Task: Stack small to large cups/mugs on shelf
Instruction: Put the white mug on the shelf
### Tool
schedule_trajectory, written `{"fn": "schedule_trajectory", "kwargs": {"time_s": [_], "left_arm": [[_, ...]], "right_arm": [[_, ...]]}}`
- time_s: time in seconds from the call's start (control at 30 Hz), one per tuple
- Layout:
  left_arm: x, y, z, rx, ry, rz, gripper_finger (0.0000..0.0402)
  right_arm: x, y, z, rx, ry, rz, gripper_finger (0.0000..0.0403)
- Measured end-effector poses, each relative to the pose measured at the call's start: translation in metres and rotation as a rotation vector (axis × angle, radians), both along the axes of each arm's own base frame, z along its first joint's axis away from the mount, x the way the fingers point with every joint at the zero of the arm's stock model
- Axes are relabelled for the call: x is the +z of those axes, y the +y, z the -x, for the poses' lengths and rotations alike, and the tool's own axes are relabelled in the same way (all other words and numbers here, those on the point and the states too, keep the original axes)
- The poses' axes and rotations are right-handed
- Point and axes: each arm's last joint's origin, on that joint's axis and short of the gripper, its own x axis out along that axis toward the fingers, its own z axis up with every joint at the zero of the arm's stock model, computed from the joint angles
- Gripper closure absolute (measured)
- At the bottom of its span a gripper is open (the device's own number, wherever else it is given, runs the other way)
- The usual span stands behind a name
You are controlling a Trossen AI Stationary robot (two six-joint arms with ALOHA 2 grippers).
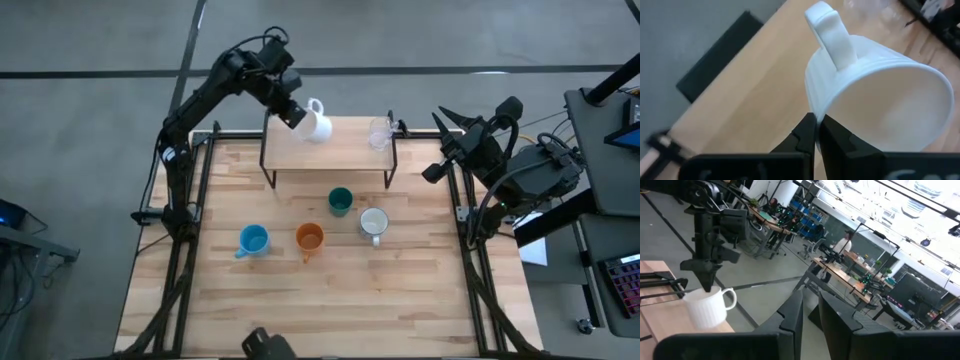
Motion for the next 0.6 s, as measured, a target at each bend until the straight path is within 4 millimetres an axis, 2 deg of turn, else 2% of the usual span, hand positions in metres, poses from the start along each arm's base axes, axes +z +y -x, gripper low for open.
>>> {"fn": "schedule_trajectory", "kwargs": {"time_s": [0.4,0.6], "left_arm": [[0.006,-0.009,-0.018,0.001,-0.085,-0.058,0.0401],[-0.009,-0.016,-0.034,-0.016,-0.013,-0.036,0.0401]], "right_arm": [[0.0,0.0,0.0,0.003,0.0,-0.001,0.0346],[0.0,0.0,0.0,0.003,-0.01,-0.007,0.0346]]}}
